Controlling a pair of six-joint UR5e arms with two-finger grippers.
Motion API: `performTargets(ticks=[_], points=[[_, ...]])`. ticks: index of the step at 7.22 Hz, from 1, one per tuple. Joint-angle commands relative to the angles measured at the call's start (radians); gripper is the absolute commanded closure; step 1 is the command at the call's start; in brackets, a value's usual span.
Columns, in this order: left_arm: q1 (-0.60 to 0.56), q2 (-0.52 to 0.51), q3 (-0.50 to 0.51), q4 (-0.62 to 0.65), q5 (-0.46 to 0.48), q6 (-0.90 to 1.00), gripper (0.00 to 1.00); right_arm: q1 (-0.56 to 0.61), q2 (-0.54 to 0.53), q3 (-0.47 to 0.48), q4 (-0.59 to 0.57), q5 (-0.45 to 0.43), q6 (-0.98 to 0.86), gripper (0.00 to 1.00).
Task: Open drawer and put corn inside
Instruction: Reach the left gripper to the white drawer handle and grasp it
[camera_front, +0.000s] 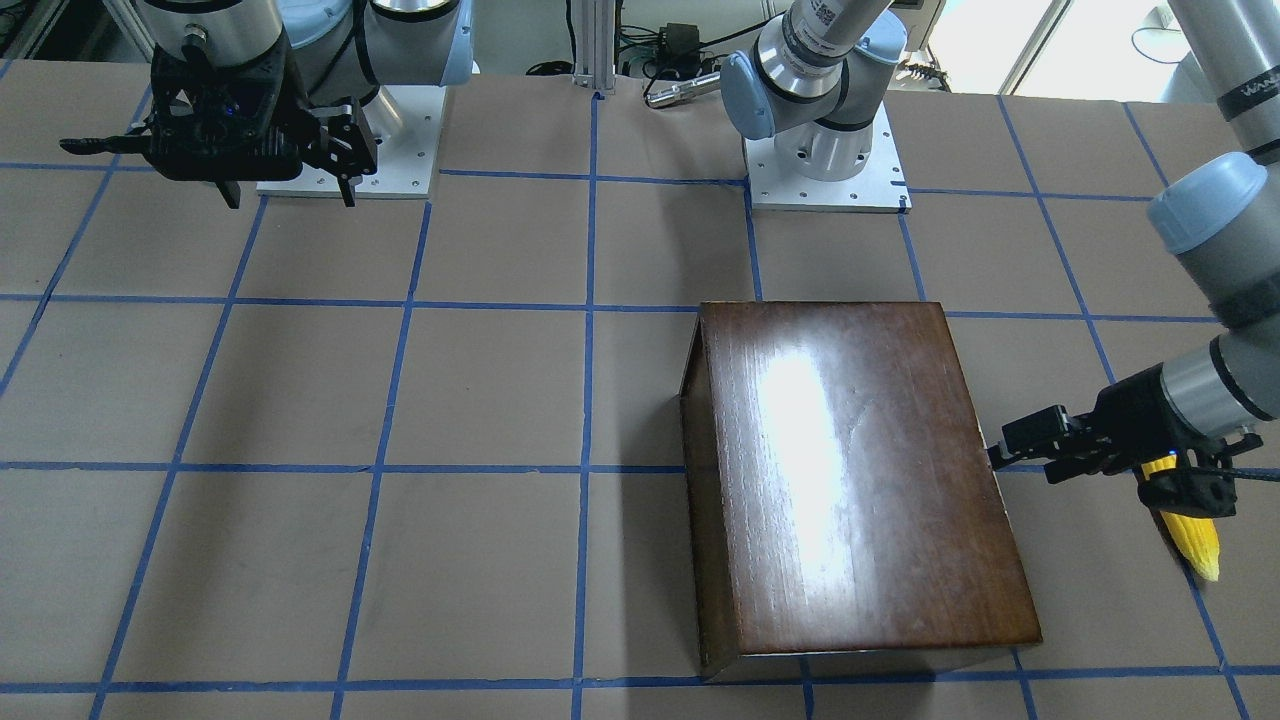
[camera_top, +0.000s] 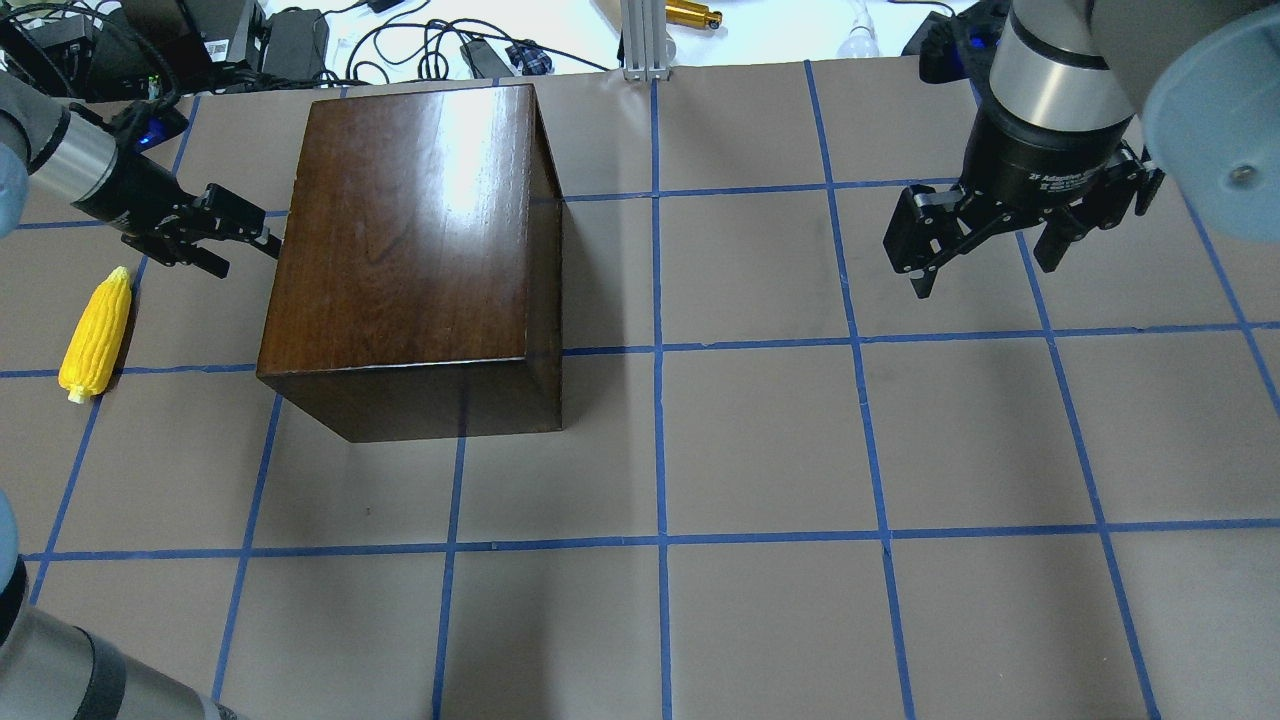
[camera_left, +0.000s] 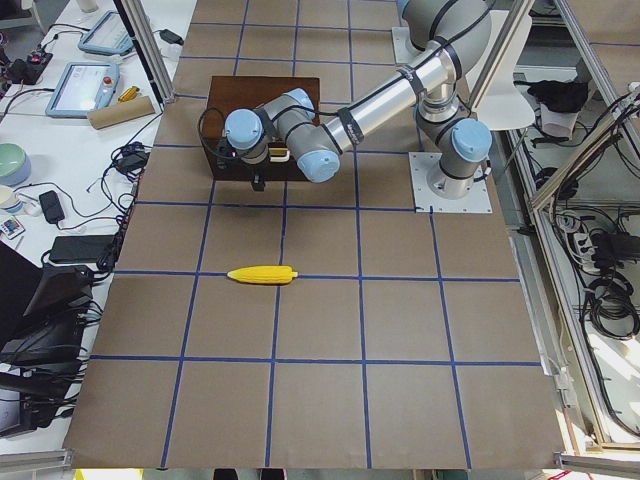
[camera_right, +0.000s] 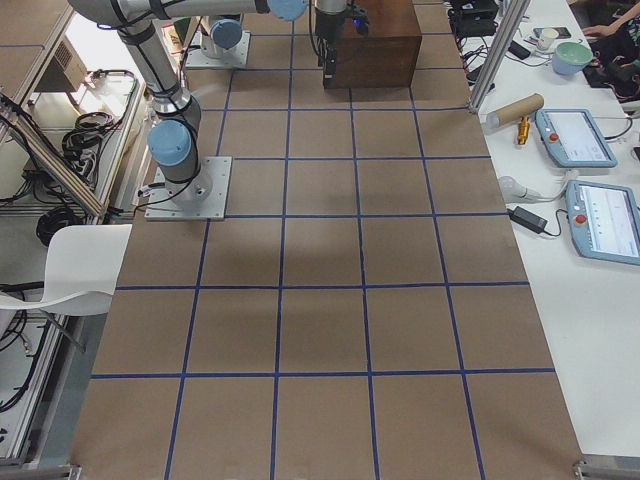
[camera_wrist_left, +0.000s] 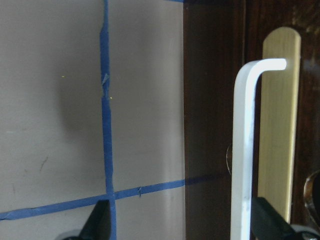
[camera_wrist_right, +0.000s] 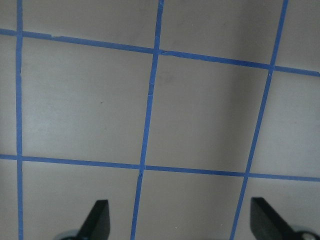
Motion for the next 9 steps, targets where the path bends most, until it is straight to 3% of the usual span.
performTargets(ticks=[1,9], points=[[-0.017,-0.02,0.008,0.008,0.0,0.003,0.0,0.0,-0.001,0.0,0.0,0.001,0.0,0.0],[-0.014,-0.074,0.014,0.021,0.006,0.001,0.0,0.0,0.001,0.0,0.0,0.0,0.0,0.0]])
